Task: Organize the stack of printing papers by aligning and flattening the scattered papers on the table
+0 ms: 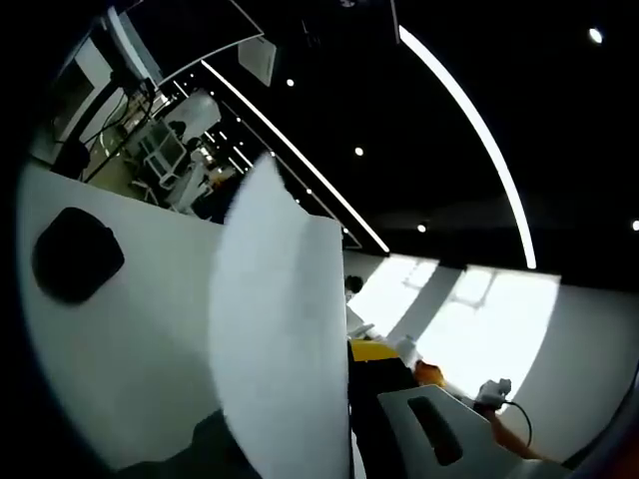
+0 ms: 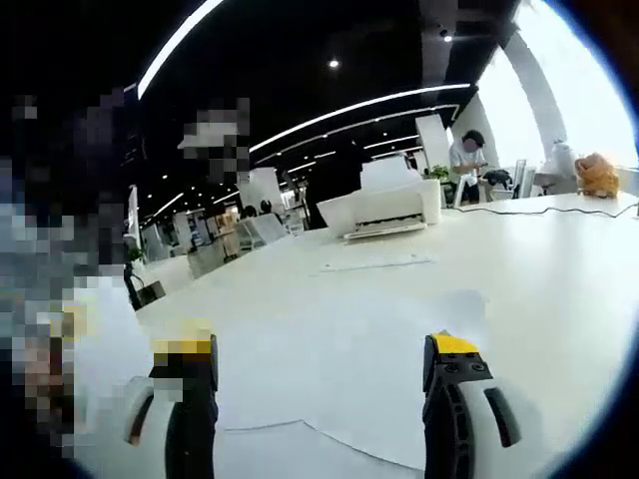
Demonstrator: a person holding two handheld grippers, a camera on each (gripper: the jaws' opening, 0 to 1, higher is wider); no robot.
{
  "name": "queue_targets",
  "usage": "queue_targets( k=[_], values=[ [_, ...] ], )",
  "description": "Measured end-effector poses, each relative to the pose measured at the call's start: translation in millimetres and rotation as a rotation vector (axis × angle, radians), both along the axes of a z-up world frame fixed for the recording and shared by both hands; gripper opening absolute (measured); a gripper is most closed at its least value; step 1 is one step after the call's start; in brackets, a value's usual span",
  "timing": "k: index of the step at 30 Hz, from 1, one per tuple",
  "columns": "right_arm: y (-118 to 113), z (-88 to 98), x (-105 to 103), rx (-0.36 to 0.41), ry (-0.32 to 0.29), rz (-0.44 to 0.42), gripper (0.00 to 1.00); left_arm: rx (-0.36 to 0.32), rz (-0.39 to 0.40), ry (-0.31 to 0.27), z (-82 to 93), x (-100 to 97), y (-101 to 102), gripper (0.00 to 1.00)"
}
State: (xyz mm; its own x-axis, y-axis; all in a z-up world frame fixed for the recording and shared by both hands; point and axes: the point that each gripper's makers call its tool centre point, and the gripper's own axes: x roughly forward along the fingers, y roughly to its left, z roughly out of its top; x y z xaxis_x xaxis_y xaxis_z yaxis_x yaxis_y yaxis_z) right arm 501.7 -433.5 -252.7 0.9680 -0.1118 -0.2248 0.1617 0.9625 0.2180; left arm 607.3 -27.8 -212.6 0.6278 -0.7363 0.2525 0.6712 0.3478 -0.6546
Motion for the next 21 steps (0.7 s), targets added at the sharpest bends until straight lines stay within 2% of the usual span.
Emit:
queue_targets(
  k=[10,16,21],
  values=[
    [-11,-12.0,12,-0.014,0.024,-0.012,0.84,0.003,0.003,-0.001,-1.0,-1.2,-1,0.06],
    [-10,-18.2,16,-0.021,0.041,-0.012,0.84,0.000,0.000,0.004,-1.5,-1.6,-2,0.06],
    [-13,-22.2,20,-0.054,0.062,-0.020,0.86,-0.004,0.001,0.008,-2.5,-1.9,-1,0.06]
  ],
)
